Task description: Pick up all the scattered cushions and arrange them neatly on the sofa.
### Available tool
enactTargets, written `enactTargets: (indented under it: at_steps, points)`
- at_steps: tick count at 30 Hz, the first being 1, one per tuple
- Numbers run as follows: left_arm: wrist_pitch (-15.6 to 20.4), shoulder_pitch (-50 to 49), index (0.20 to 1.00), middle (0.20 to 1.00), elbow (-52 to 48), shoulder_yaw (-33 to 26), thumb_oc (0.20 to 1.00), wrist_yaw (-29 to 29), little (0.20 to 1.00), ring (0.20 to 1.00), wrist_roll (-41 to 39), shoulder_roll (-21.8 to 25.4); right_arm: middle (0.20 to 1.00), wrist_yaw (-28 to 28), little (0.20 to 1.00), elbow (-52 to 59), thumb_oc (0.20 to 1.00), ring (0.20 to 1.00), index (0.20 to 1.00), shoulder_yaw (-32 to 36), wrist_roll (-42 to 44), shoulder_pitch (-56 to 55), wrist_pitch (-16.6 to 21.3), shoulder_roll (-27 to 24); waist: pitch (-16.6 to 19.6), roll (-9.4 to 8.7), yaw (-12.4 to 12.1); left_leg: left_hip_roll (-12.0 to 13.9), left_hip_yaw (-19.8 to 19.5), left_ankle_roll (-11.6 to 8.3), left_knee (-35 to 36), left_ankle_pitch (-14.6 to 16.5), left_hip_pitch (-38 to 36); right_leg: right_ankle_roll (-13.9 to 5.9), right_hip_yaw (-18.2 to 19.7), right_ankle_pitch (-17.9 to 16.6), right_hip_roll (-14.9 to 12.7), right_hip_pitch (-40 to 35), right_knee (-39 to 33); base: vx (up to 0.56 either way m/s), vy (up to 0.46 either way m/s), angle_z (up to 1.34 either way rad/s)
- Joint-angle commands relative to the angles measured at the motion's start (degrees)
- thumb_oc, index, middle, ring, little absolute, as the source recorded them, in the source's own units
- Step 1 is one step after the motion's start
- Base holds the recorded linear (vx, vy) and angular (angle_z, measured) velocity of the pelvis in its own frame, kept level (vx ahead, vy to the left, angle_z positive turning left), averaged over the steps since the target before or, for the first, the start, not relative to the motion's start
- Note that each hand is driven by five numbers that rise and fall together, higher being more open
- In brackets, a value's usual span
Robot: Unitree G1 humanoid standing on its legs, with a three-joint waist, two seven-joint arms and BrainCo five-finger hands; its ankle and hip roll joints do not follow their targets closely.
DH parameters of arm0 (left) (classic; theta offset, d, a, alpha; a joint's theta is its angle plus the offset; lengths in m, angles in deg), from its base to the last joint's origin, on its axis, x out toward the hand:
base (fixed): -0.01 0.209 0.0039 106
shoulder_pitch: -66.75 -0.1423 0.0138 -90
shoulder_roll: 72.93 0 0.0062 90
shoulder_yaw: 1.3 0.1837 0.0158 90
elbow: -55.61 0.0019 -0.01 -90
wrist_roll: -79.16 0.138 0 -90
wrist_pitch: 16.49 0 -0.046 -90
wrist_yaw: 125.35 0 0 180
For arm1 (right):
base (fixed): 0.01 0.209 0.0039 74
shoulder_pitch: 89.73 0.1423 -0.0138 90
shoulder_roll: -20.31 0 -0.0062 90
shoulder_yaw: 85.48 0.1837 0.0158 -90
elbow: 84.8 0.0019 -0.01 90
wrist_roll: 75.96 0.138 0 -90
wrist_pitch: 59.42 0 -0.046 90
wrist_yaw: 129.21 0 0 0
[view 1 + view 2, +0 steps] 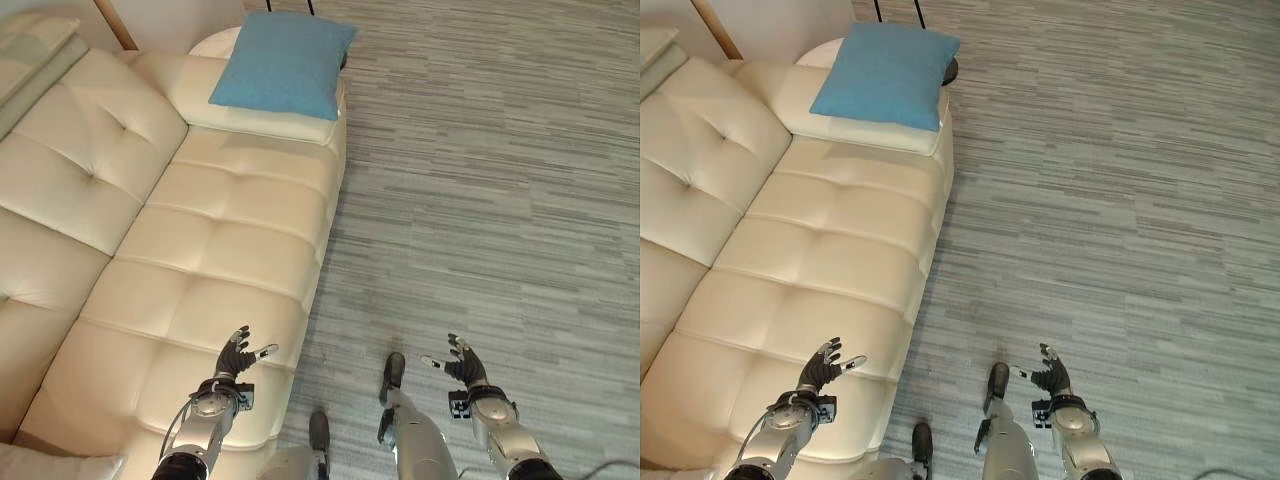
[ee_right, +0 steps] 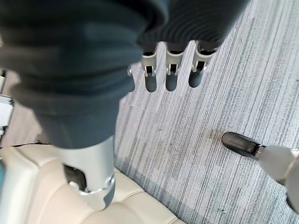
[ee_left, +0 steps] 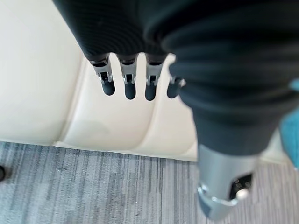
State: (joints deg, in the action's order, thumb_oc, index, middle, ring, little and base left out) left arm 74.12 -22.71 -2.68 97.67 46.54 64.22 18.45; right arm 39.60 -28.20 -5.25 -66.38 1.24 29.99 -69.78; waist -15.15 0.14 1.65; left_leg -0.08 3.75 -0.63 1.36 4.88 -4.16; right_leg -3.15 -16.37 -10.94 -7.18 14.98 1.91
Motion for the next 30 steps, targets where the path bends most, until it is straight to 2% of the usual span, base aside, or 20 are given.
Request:
enactTargets:
  at_steps: [1,2,3,4,5,6,7,8,9,10,13,15,18,22,24,25,28,29,30]
  points:
    - [1.87,0.65,1.000,1.000,-1.96,0.32,1.000,0.77,1.000,1.000,0.09,0.80,1.000,-0.69,1.000,3.48,1.000,1.000,1.000,1.93,0.34,0.15,2.29,-2.65,2.53,-0.26,0.47,2.98,1.56,-2.30,-9.14,5.57,2.06,-3.07,1.24,11.53,0.61,-3.47,3.01,0.24,-0.179,0.16]
    - [1.73,0.61,1.000,1.000,-1.86,0.57,1.000,0.89,1.000,1.000,-0.05,0.65,1.000,-0.50,1.000,3.66,1.000,1.000,1.000,1.89,0.52,-0.01,2.40,-3.09,2.68,-0.12,0.45,3.29,1.36,-2.67,-12.19,4.69,2.82,-2.43,1.58,11.97,1.41,-4.45,2.44,0.28,-0.201,0.00]
    - [1.76,0.39,1.000,1.000,-1.81,0.65,1.000,1.01,1.000,1.000,-0.14,0.56,1.000,-0.43,1.000,3.85,1.000,1.000,1.000,1.93,0.65,-0.17,2.55,-3.77,2.37,0.10,-0.04,3.92,0.56,-3.16,-17.86,2.48,4.72,-1.33,2.04,13.42,2.61,-6.17,2.09,0.26,-0.192,-0.08]
    - [1.75,0.52,1.000,1.000,-1.95,0.84,1.000,0.96,1.000,1.000,-0.38,0.44,1.000,-0.54,1.000,3.73,1.000,1.000,1.000,1.90,0.89,-0.02,2.65,-3.97,2.12,-0.14,-0.24,3.54,-0.35,-3.03,-20.04,1.11,7.06,-0.94,2.25,13.92,2.51,-6.78,1.77,0.30,-0.159,-0.22]
    - [1.58,0.70,1.000,1.000,-1.68,0.97,1.000,0.94,1.000,1.000,-0.39,0.16,1.000,-0.55,1.000,3.50,1.000,1.000,1.000,2.09,1.01,0.19,2.51,-4.40,1.99,-0.58,-0.77,2.67,-1.46,-2.60,-19.62,1.59,10.42,-0.85,2.89,14.98,2.34,-8.07,1.10,0.26,-0.068,-0.28]
    - [1.52,0.62,1.000,1.000,-1.62,1.08,1.000,0.95,1.000,1.000,-0.30,0.02,1.000,-0.45,1.000,3.40,1.000,1.000,1.000,2.20,1.11,0.15,2.55,-4.67,1.75,-0.83,-1.26,2.13,-1.71,-2.31,-18.75,3.06,11.84,-1.03,3.24,15.44,2.31,-9.23,0.67,0.29,-0.021,-0.34]
    - [1.49,0.49,1.000,1.000,-1.55,1.06,1.000,0.95,1.000,1.000,-0.25,-0.11,1.000,-0.46,1.000,3.25,1.000,1.000,1.000,2.27,1.05,0.12,2.51,-4.75,1.89,-1.04,-1.56,1.50,-2.13,-2.20,-17.07,2.59,13.20,-1.17,3.55,15.67,2.21,-9.85,0.36,0.34,0.045,-0.34]
    - [1.31,0.11,1.000,1.000,-1.62,1.14,1.000,0.98,1.000,1.000,0.00,-0.27,1.000,-0.51,1.000,3.02,1.000,1.000,1.000,2.32,0.88,0.05,2.53,-5.12,1.83,-0.54,-2.50,1.24,-2.66,-2.61,-11.85,-1.36,15.30,-1.39,4.11,16.39,3.01,-11.91,-0.72,0.30,0.076,-0.35]
    - [1.29,0.03,1.000,1.000,-1.66,1.19,1.000,0.97,1.000,1.000,0.09,-0.28,1.000,-0.58,1.000,2.86,1.000,1.000,1.000,2.31,0.82,0.00,2.56,-5.21,1.69,-0.20,-2.91,1.51,-2.60,-2.92,-9.08,-3.77,16.17,-1.41,4.31,16.74,3.43,-12.72,-1.08,0.39,0.111,-0.39]
    - [1.29,0.63,1.000,1.000,-1.36,1.54,1.000,0.82,1.000,1.000,0.31,-0.28,1.000,-1.27,1.000,2.31,1.000,1.000,1.000,2.25,0.78,0.00,2.52,-5.32,1.21,0.29,-3.75,2.37,-1.67,-3.50,-4.44,-7.84,19.09,-1.32,4.58,17.80,4.29,-14.81,-1.82,0.33,0.091,-0.51]
    - [1.35,0.89,1.000,1.000,-1.23,1.51,1.000,0.70,1.000,1.000,0.83,0.12,1.000,-1.74,1.000,1.98,1.000,1.000,1.000,2.26,0.28,-0.29,1.95,-4.98,1.03,0.10,-4.64,3.31,0.82,-4.05,-2.08,-9.67,20.85,-1.46,5.38,19.52,4.56,-17.58,-2.06,0.30,0.099,-0.43]
    - [1.29,-0.06,1.000,1.000,-1.25,0.99,1.000,0.67,1.000,1.000,0.89,0.12,1.000,-1.15,1.000,1.99,1.000,1.000,1.000,2.20,-0.33,-0.77,1.81,-4.48,2.00,0.26,-4.60,3.47,0.10,-3.32,-1.76,-10.08,19.57,-1.87,6.62,20.48,4.59,-19.18,-1.74,0.34,0.150,-0.49]
    - [1.00,-1.07,1.000,1.000,-1.05,0.73,1.000,0.93,1.000,1.000,0.93,0.41,1.000,-0.59,1.000,1.82,1.000,1.000,1.000,2.40,-0.68,-0.96,1.46,-3.77,3.51,-0.95,-4.53,2.57,0.28,-2.11,-3.42,-8.93,18.67,-2.62,7.74,21.54,2.72,-20.12,0.23,0.34,0.163,-0.68]
    - [0.52,-1.76,1.000,1.000,-0.91,0.19,1.000,1.21,1.000,1.000,1.08,1.56,1.000,0.61,1.000,1.20,1.000,1.000,1.000,2.37,-0.44,-1.49,1.20,-2.23,4.31,-2.38,-4.69,1.34,1.25,-0.03,-4.06,-6.50,16.76,-4.60,8.99,21.31,0.89,-16.94,9.02,0.24,0.145,-0.23]
    - [0.44,-1.65,1.000,1.000,-1.16,-0.11,1.000,1.14,1.000,1.000,0.79,2.03,1.000,0.84,1.000,0.88,1.000,1.000,1.000,2.35,-0.55,-1.75,1.06,-1.75,4.03,-2.53,-4.39,0.73,1.28,1.05,-4.18,-5.09,15.53,-5.76,9.29,19.50,0.23,-14.12,14.90,0.15,0.112,0.28]
    - [0.43,-1.66,1.000,1.000,-1.17,-0.12,1.000,1.14,1.000,1.000,0.79,2.04,1.000,0.84,1.000,0.89,1.000,1.000,1.000,2.35,-0.55,-1.75,1.05,-1.75,4.06,-2.58,-4.42,0.69,1.34,1.08,-4.20,-5.07,15.57,-5.79,9.36,19.60,0.16,-13.98,15.09,0.10,0.084,0.52]
    - [0.43,-1.81,1.000,1.000,-1.92,-0.57,1.000,0.68,1.000,1.000,0.51,2.75,1.000,0.97,1.000,0.49,1.000,1.000,1.000,2.38,-0.91,-1.85,0.83,-1.59,3.01,-2.21,-3.74,0.21,1.75,2.82,-4.32,-3.40,13.63,-7.41,9.28,13.55,-1.27,-9.44,25.01,0.14,0.105,0.52]
    - [0.36,-1.85,1.000,1.000,-1.83,-0.91,1.000,0.63,1.000,1.000,0.45,2.82,1.000,1.01,1.000,0.74,1.000,1.000,1.000,2.34,-0.91,-2.06,0.83,-1.17,2.50,-1.36,-3.63,0.44,1.81,3.26,-3.71,-2.50,11.67,-6.75,8.06,13.24,-2.01,-6.53,28.52,0.16,0.089,0.24]
    - [0.36,-1.85,1.000,1.000,-1.83,-0.91,1.000,0.62,1.000,1.000,0.45,2.81,1.000,1.01,1.000,0.75,1.000,1.000,1.000,2.34,-0.91,-2.07,0.82,-1.17,2.46,-1.41,-3.62,0.38,1.82,3.26,-3.69,-2.49,11.61,-6.75,8.08,13.34,-2.07,-6.50,28.66,0.18,0.068,0.11]
